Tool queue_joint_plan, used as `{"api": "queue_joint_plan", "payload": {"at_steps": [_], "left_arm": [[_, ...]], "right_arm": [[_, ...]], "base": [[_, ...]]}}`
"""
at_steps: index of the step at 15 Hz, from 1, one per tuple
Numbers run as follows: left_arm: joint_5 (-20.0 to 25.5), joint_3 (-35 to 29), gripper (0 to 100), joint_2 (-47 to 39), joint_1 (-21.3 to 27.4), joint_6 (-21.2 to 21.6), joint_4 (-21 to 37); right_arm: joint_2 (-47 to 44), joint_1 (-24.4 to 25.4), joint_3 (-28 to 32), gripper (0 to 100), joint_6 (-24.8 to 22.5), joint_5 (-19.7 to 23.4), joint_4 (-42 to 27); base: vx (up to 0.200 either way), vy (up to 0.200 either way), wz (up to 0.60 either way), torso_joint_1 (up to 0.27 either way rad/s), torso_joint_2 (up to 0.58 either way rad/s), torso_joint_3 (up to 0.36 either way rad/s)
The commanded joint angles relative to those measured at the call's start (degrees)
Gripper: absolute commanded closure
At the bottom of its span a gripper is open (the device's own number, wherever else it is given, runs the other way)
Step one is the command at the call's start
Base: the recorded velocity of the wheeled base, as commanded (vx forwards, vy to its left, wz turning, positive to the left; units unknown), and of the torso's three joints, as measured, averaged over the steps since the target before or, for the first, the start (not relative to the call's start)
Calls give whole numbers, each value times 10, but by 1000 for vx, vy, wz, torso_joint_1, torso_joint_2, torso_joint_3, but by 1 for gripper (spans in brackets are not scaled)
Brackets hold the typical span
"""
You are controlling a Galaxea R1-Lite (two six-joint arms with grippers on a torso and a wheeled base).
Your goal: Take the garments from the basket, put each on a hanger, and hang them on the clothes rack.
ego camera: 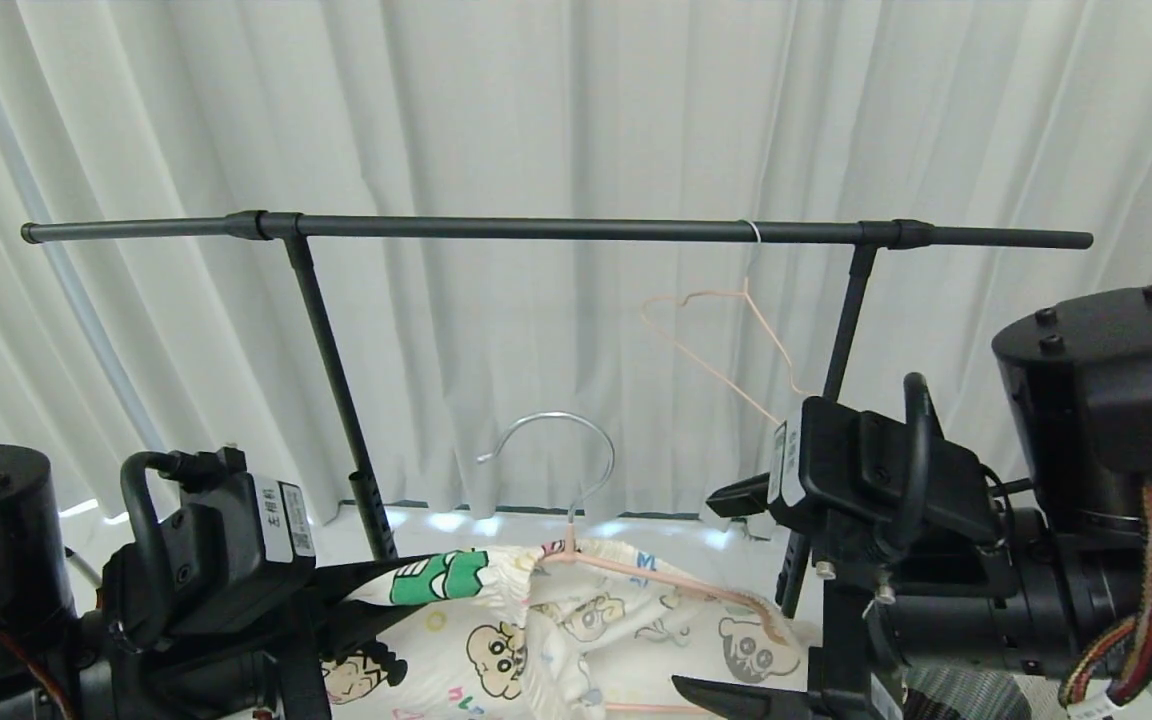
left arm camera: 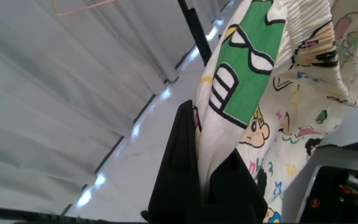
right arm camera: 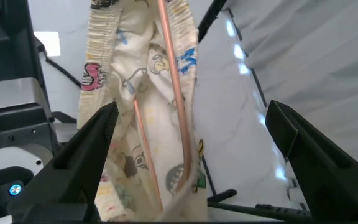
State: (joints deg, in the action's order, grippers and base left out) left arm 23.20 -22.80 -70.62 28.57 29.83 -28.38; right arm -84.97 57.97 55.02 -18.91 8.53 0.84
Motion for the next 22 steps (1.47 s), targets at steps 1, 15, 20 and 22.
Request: {"api": "queue_joint_plan", "payload": {"at_steps": [1, 15, 20, 22], "left_arm": [[0, -2, 100, 0, 8, 0, 0], [-4, -11, 100, 5, 28, 1, -25], [-4, -10, 100, 8, 32, 8, -25], [-5, -9, 100, 7, 37, 8, -25]], "right_arm": [[-21, 6, 8, 0, 0, 2, -1], [-72, 7, 50, 100, 31, -8, -36], [-71, 6, 46, 100, 8, -26, -11], [-73, -2, 37, 100, -44, -25, 31]], "base": [[0, 0, 0, 0, 0, 0], [0, 0, 0, 0, 0, 0], [0, 0, 0, 0, 0, 0], [0, 0, 0, 0, 0, 0]]}}
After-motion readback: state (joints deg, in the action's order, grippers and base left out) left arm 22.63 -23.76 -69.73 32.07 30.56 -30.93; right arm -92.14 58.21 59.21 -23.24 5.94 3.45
